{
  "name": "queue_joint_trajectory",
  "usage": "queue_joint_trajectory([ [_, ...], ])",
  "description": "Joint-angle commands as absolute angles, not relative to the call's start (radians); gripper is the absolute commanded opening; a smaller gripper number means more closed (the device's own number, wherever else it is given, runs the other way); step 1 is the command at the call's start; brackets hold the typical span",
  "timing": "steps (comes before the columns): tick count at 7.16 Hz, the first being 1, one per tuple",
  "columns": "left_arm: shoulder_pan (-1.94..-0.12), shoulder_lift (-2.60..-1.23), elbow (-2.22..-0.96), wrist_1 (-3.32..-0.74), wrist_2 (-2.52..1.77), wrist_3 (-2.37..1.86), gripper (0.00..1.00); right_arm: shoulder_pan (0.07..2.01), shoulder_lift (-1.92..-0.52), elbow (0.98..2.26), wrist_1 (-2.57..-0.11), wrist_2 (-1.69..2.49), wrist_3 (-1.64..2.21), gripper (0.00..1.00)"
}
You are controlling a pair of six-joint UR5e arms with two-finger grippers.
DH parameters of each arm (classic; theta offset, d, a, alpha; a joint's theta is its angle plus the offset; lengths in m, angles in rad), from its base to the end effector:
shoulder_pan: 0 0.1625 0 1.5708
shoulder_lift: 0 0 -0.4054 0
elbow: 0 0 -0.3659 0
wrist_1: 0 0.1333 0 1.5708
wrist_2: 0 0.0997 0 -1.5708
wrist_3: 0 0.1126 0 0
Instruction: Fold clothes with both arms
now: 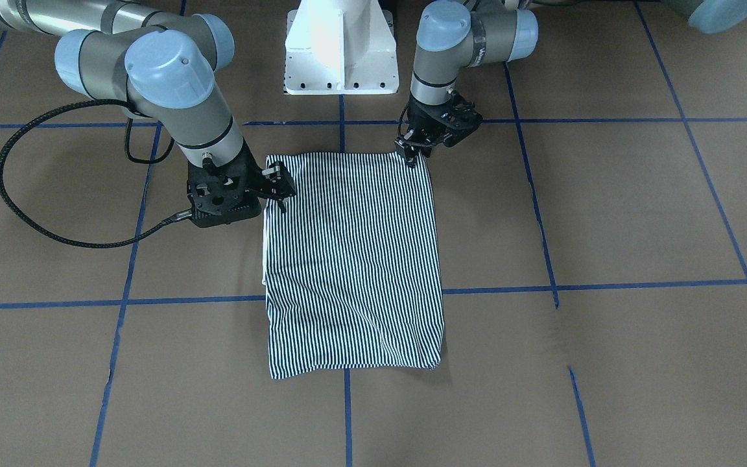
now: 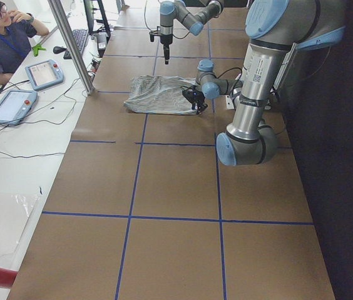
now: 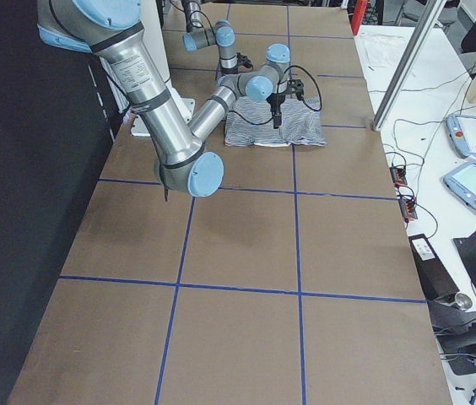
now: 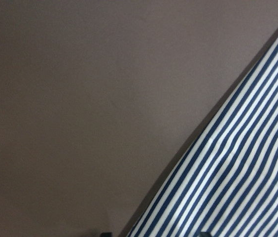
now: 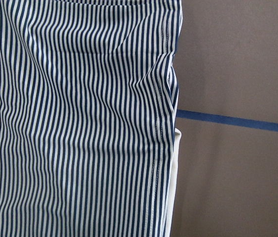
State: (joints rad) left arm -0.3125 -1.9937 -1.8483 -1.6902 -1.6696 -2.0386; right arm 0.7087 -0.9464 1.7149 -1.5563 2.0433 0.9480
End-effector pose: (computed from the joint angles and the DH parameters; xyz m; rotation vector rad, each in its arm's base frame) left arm 0.5296 -0.2995 0.2999 -0.1599 0.8271 -0.6944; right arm -0.4336 -0.4798 0.2378 0.1220 -0.8798 -0.1047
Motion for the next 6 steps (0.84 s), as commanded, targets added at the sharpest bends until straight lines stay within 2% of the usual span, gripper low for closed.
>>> queue_joint_trajectory([
  [1,-0.311,-1.993,-1.848,-1.69,-1.669,-2.039,0.44,0.709,-0.946,1.713,-1.555,2.043,0.948,1.0],
  [4,-0.313,-1.986,-1.851,-1.687,-1.669,-2.028,0.51,0.709,-0.948,1.712,-1.557,2.043,0.946,1.0],
  [5,-0.311,-1.987,-1.852,-1.665,-1.667,-2.022,0.76,0.709,-0.946,1.712,-1.555,2.042,0.946,1.0],
  [6,-0.311,-1.991,-1.853,-1.652,-1.667,-2.022,0.81,0.709,-0.946,1.712,-1.557,2.043,0.946,1.0],
])
